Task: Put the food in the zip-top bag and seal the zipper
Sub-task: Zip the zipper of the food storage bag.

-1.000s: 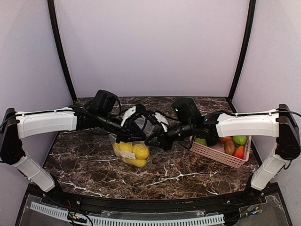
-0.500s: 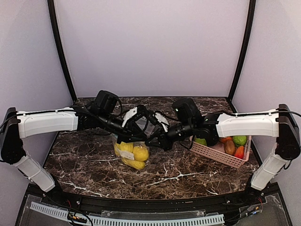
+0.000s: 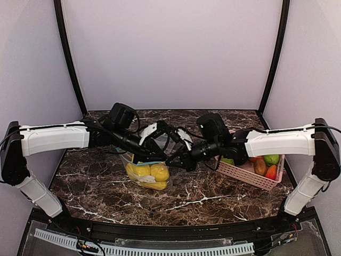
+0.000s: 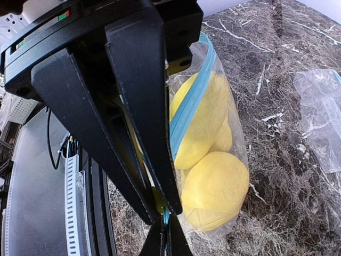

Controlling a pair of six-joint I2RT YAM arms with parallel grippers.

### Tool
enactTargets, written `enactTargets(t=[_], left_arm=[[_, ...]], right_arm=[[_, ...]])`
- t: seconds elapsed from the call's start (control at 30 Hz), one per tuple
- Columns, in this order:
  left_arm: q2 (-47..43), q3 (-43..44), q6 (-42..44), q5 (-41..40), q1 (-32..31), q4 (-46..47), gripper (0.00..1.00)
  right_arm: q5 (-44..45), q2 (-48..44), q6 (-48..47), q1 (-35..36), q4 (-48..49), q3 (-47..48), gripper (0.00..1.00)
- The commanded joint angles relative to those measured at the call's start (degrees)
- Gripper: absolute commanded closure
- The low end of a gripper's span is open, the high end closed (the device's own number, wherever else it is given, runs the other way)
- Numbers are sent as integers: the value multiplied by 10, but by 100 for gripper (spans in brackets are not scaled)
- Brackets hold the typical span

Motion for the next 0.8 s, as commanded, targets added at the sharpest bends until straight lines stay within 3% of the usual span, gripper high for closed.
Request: enactTargets(t=[0.0, 0.77], left_arm=[[6, 10, 3, -11, -5, -65, 99], [-2, 22, 29, -68, -5, -111, 99]], right_arm=[[10, -37, 9, -16, 57, -8, 100], [52, -85, 17, -58, 44, -63, 100]])
